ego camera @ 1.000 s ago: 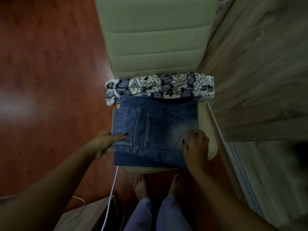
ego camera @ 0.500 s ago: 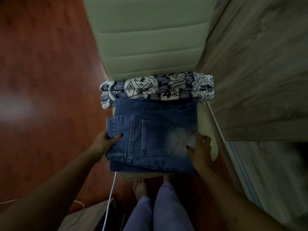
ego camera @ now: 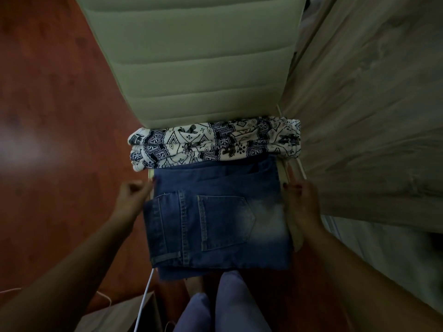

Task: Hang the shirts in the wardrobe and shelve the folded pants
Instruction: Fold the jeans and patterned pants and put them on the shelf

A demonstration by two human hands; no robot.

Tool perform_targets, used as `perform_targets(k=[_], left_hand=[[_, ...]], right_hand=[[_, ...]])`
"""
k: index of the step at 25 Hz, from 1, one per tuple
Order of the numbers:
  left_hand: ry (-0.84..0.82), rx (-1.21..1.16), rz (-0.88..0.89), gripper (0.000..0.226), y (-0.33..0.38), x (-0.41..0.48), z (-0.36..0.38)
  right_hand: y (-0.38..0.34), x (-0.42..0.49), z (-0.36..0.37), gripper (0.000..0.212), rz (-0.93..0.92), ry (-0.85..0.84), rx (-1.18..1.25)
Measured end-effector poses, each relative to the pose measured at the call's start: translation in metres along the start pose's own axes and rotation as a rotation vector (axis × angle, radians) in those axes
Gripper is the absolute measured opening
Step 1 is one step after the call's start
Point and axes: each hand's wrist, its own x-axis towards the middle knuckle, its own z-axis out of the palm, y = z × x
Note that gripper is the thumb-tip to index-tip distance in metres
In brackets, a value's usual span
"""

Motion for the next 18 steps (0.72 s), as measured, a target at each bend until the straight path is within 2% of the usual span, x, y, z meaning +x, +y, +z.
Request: perform_targets(k=[2,4,6,9,11,14,16,18], left_hand=[[0.022,-0.209,-0.027,0.058,0.028,0.034,-0.003],[0.0,-0.402,-0.164,0.051,0.054,0.062,0.004],[0.038,-0.431,-0.266,0.046,0.063,0.08,0.014],[0.071,-0.516,-0.349,0.057,0.067,0.09,0.022],[0.086,-0.536,-0.355,0.052,0.073,0.096,0.022],[0.081,-0.517,-0.277,0.021,0.082,0.097,0.026],[0.081,-0.575,-0.239,0.016,0.082,0.099,0.024],[0.067,-0.66,-0.201,0.012,0.081,0.094,0.021]], right_hand=[[-0.027,0.039,0.0,0.028,0.181,0.061,0.279],[-0.045,0.071,0.006,0.037,0.289,0.027,0.613],[-0.058,0.082,0.015,0.024,0.423,0.007,0.831],[-0.073,0.086,0.023,0.008,0.577,-0.037,0.892],[-0.074,0.091,0.02,0.011,0.579,-0.125,0.853],[-0.083,0.096,0.018,0.015,0.522,-0.205,0.836],[-0.096,0.09,0.018,0.038,0.407,-0.207,0.855],[-0.106,0.082,0.017,0.046,0.328,-0.141,0.93]])
